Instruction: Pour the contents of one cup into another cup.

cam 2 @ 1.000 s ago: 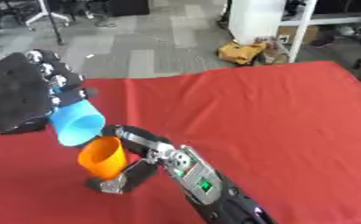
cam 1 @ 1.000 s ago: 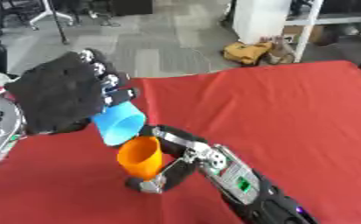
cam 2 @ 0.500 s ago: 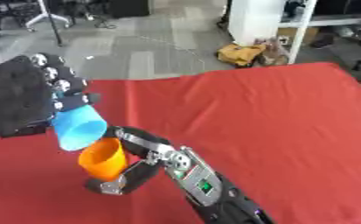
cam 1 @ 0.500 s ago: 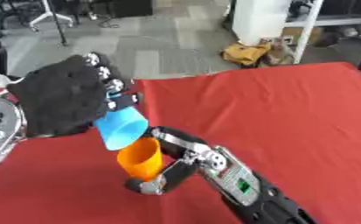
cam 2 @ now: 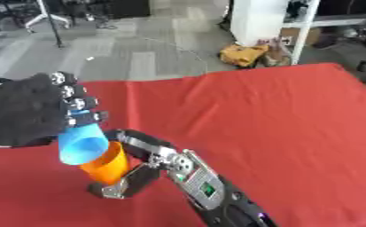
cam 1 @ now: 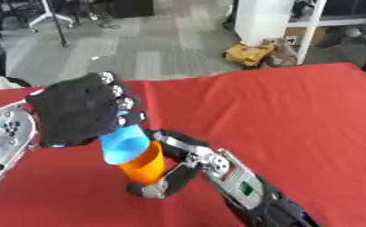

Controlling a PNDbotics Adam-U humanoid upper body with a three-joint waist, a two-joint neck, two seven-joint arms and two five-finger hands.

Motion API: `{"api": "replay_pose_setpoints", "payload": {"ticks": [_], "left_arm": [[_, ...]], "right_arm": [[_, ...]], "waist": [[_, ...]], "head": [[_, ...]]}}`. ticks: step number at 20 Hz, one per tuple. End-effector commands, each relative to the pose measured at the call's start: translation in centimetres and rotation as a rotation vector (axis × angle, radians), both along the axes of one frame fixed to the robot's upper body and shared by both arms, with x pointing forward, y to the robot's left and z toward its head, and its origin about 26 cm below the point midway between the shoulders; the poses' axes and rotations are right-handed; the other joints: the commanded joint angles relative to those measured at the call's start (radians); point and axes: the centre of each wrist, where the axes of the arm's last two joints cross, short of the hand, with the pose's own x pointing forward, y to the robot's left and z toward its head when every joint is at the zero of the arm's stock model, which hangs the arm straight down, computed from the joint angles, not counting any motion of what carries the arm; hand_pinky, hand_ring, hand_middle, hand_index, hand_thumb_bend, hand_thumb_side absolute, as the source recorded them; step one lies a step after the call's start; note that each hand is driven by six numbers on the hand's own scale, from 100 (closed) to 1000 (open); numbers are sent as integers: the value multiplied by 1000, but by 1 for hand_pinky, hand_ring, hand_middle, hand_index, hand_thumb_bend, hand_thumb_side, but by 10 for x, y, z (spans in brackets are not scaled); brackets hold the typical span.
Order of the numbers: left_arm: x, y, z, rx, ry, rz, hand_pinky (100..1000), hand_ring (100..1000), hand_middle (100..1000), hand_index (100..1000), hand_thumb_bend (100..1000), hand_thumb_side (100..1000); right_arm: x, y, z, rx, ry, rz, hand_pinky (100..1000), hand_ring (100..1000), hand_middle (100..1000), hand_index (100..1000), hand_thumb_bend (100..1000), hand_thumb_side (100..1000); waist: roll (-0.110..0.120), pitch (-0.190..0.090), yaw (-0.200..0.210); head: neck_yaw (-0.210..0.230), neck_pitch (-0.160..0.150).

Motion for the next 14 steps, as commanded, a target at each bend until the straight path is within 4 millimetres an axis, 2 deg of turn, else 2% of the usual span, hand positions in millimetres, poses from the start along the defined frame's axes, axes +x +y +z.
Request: {"api": "replay_pose_setpoints", "payload": {"ticks": [1, 8, 12, 14], "left_arm": [[3, 9, 9, -47, -12, 20, 265, 263, 319, 682, 722, 100], [16, 36, 7, -208, 48, 87, 297, 272, 327, 679, 714, 100], [34, 55, -9, -332, 138, 162, 278, 281, 340, 673, 714, 100], [43, 67, -23, -403, 197, 208, 252, 280, 344, 666, 727, 100]], "right_arm": [[2, -2, 11, 5, -34, -8, 425, 270, 535, 784, 214, 100], [6, -11, 2, 0, -15, -62, 422, 267, 533, 782, 216, 100], [9, -21, -7, -8, 0, -117, 420, 267, 532, 780, 217, 100], [11, -29, -13, -5, 10, -165, 419, 271, 532, 780, 216, 100]], "waist": [[0, -20, 3], [-2, -20, 3], [-4, -20, 2], [-6, -20, 2]], "head": [[-3, -9], [-2, -12], [-1, -14], [-1, -15]]}}
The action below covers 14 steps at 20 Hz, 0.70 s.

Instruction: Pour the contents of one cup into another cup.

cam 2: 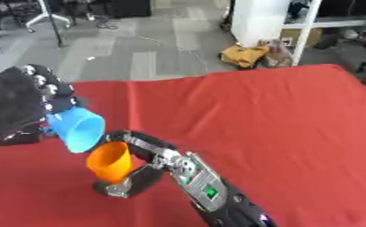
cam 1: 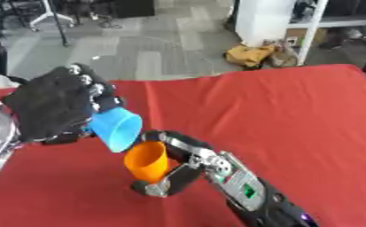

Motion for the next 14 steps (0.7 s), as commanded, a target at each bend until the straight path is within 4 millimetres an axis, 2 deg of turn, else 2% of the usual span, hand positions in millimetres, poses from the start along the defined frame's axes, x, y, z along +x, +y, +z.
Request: {"api": "replay_pose_setpoints", "payload": {"ticks": [1, 5, 8, 9, 14], "left_arm": [[13, 23, -4, -119, 47, 75, 243, 280, 344, 663, 689, 100], [26, 42, -29, -283, 129, 141, 205, 271, 346, 649, 594, 100], [29, 50, -44, -417, 162, 165, 196, 268, 354, 644, 521, 100], [29, 52, -50, -461, 176, 166, 210, 277, 367, 642, 457, 100], [26, 56, -86, -629, 248, 114, 282, 348, 437, 661, 384, 100]], "right_arm": [[6, -17, 2, -6, -21, -81, 419, 273, 532, 780, 216, 100], [12, -42, -7, -1, -21, -211, 420, 293, 536, 782, 217, 100], [16, -62, -9, -2, -38, -310, 429, 346, 547, 784, 216, 100], [17, -68, -10, -1, -44, -341, 447, 414, 564, 788, 215, 100], [18, -88, -14, 4, -81, -467, 515, 538, 650, 835, 260, 100]], "waist": [[0, -19, -1], [-2, -19, -3], [-5, -19, -5], [-6, -19, -6], [-12, -17, -8]], "head": [[1, -14], [2, -14], [2, -14], [2, -14], [2, -13]]}}
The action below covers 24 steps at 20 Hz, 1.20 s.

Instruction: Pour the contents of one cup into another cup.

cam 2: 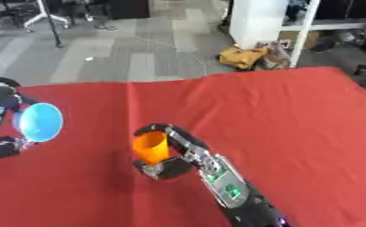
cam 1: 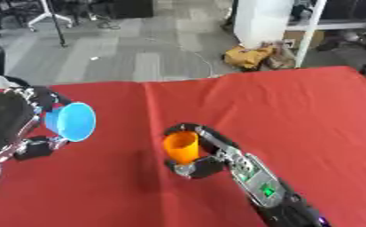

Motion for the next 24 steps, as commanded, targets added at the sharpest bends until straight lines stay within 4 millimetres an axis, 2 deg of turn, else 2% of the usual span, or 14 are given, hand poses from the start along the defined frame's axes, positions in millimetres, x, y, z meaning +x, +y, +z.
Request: {"api": "replay_pose_setpoints", "payload": {"ticks": [1, 2, 3, 5, 8, 9, 10, 15, 18, 19, 20, 22, 24], "left_arm": [[-1, 5, -8, -110, -11, -30, 307, 383, 466, 667, 387, 100], [-2, 6, -16, -137, -2, -43, 310, 387, 470, 668, 387, 100], [-4, 8, -24, -165, 8, -55, 317, 400, 481, 669, 374, 100], [-8, 10, -41, -222, 27, -74, 317, 404, 486, 668, 357, 100], [-13, 12, -63, -306, 57, -91, 317, 406, 490, 666, 339, 100], [-14, 13, -68, -327, 69, -95, 317, 407, 492, 666, 331, 100], [-15, 13, -74, -346, 87, -94, 316, 407, 493, 665, 319, 100], [-13, 15, -91, -409, 187, -86, 324, 426, 514, 672, 302, 100], [-6, 18, -95, -421, 250, -87, 350, 469, 559, 696, 438, 100], [-3, 20, -94, -420, 267, -89, 379, 510, 601, 715, 572, 100], [-1, 23, -91, -416, 281, -89, 407, 550, 639, 733, 666, 100], [5, 26, -83, -406, 301, -86, 474, 630, 712, 765, 803, 112], [9, 29, -72, -399, 314, -81, 531, 694, 759, 784, 875, 164]], "right_arm": [[3, -16, 8, -12, -53, -80, 554, 584, 694, 858, 307, 100], [2, -18, 7, -9, -59, -99, 567, 597, 706, 864, 328, 100], [2, -20, 5, -6, -66, -116, 621, 644, 754, 889, 449, 100], [1, -24, 2, 0, -78, -148, 653, 679, 782, 906, 553, 100], [-1, -29, -3, 17, -86, -184, 663, 685, 797, 917, 602, 100], [-2, -30, -3, 25, -89, -193, 662, 680, 801, 919, 549, 100], [-3, -32, -3, 42, -94, -205, 662, 679, 798, 919, 612, 100], [-10, -43, 4, 188, -133, -289, 657, 662, 788, 913, 618, 100], [-15, -49, 15, 290, -174, -343, 655, 652, 776, 910, 612, 100], [-17, -50, 18, 319, -186, -355, 655, 650, 772, 909, 611, 100], [-19, -50, 21, 345, -196, -365, 655, 649, 769, 907, 609, 100], [-21, -50, 26, 385, -207, -374, 654, 646, 766, 907, 606, 100], [-23, -49, 29, 411, -213, -377, 653, 644, 762, 906, 605, 100]], "waist": [[-1, -17, -2], [-3, -17, -2], [-4, -16, -3], [-7, -16, -4], [-12, -16, -5], [-14, -16, -5], [-15, -16, -6], [-23, -17, -12], [-28, -18, -20], [-29, -18, -22], [-30, -18, -25], [-30, -18, -28], [-29, -17, -31]], "head": [[0, -10], [0, -10], [0, -10], [-1, -10], [0, -9], [0, -8], [1, -8], [8, -5], [13, -4], [15, -4], [16, -4], [19, -4], [22, -4]]}}
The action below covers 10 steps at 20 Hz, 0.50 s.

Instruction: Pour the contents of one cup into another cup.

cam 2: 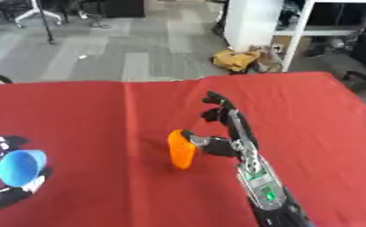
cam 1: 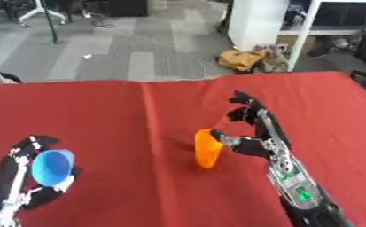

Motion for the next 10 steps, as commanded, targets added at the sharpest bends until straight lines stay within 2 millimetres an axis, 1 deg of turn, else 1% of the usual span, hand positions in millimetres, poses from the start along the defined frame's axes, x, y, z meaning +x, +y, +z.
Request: {"api": "replay_pose_setpoints", "payload": {"ticks": [1, 4, 7, 8, 9, 10], "left_arm": [[9, 10, 26, 17, -3, 7, 549, 711, 769, 787, 887, 177], [11, 9, 45, -2, 0, 12, 567, 727, 780, 788, 882, 210], [8, 8, 63, -29, 2, 11, 564, 725, 780, 787, 862, 226], [7, 7, 69, -39, 2, 8, 562, 723, 778, 786, 868, 259], [5, 6, 75, -49, 0, 3, 561, 720, 777, 785, 846, 229], [3, 6, 81, -60, -9, -5, 561, 717, 776, 786, 837, 228]], "right_arm": [[-3, -1, 17, 43, -57, -8, 653, 644, 761, 906, 604, 100], [-5, 0, 20, 60, -62, -6, 653, 642, 757, 905, 603, 100], [-6, 0, 22, 66, -67, -7, 653, 640, 755, 903, 599, 100], [-6, 0, 23, 66, -69, -8, 652, 639, 754, 903, 594, 100], [-7, 0, 24, 67, -71, -10, 651, 638, 753, 902, 596, 100], [-7, 0, 25, 67, -74, -10, 650, 638, 751, 901, 594, 100]], "waist": [[4, -16, -3], [7, -15, -7], [11, -14, -9], [12, -14, -9], [13, -14, -10], [14, -14, -10]], "head": [[6, -4], [7, -4], [8, -4], [7, -4], [6, -4], [6, -4]]}}
